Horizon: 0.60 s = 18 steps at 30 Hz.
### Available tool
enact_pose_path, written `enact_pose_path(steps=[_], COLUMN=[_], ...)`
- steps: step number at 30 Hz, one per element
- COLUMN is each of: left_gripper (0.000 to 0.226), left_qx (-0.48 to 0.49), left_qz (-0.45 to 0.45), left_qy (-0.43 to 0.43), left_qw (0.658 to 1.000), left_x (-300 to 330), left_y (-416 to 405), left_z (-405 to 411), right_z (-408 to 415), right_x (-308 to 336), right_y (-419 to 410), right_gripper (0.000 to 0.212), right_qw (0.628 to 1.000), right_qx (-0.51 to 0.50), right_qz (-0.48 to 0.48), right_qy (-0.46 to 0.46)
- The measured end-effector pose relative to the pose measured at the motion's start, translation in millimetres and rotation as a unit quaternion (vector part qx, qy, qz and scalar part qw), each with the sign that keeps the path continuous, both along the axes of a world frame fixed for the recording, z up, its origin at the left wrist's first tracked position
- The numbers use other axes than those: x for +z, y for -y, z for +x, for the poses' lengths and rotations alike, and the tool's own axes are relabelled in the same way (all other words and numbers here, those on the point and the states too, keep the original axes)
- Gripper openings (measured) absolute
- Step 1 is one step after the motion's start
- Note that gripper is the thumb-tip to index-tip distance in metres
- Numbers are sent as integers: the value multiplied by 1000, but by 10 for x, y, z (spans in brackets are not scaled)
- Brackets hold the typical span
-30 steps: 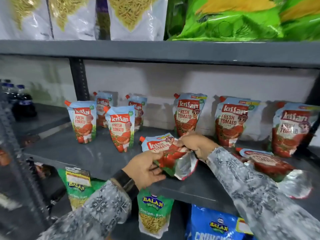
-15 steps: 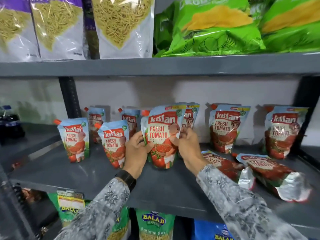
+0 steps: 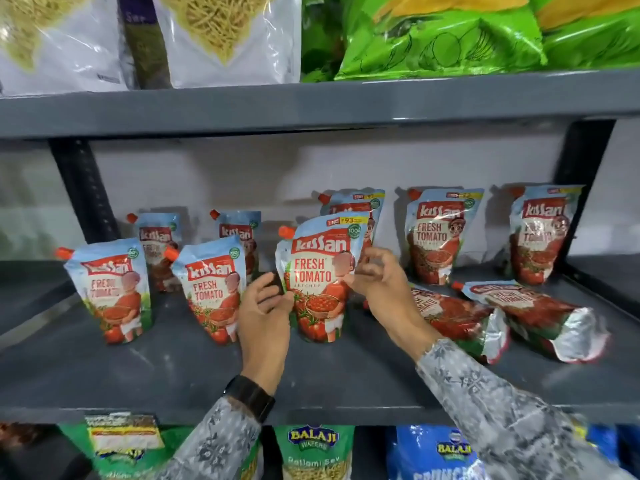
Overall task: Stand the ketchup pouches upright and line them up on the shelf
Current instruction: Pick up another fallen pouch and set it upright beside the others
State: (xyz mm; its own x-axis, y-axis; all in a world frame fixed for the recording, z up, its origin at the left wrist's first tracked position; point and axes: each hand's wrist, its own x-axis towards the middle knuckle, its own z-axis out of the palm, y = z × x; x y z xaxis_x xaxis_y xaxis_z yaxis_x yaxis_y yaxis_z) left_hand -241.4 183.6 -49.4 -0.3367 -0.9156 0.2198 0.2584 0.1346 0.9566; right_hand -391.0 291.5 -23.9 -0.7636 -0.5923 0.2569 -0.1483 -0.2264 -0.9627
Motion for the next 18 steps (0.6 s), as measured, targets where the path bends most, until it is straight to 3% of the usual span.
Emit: enact_pose_path(steps=[3,6,9,13,14,16,18], left_gripper=[32,29,28,58,66,70,52], left_qx=[-18,-117,-217,-287,-289,-275,-253], left_qz=[72,168,284,403,419,435,426], left_qy=[-48,-77,-38,40,41,44,57], left_qw=[996,976,933,868,859,856,867], left_x=[97,210,234,204,208,213,216], left_y=[-190,-498,-885,-1303,-1392,-1507,-1565], left_z=[51,-18,-278,-693,-787,-968,-1104], right_z=[-174,-512,-939,-1349,-1420,-1494,-1539], right_x=[194,413,496,330,272,173,104], right_y=[-325,-695,-976,-1064,-1078,-1085,-1048], right_gripper=[44,25,24,34,40,53,59], right_qw=[994,965,907,796,797,834,870], right_qx=[-57,-123,-130,-53,-39,-20,-8], right_qz=[27,117,297,529,538,515,472], right_qy=[-92,-197,-271,-291,-273,-196,-142])
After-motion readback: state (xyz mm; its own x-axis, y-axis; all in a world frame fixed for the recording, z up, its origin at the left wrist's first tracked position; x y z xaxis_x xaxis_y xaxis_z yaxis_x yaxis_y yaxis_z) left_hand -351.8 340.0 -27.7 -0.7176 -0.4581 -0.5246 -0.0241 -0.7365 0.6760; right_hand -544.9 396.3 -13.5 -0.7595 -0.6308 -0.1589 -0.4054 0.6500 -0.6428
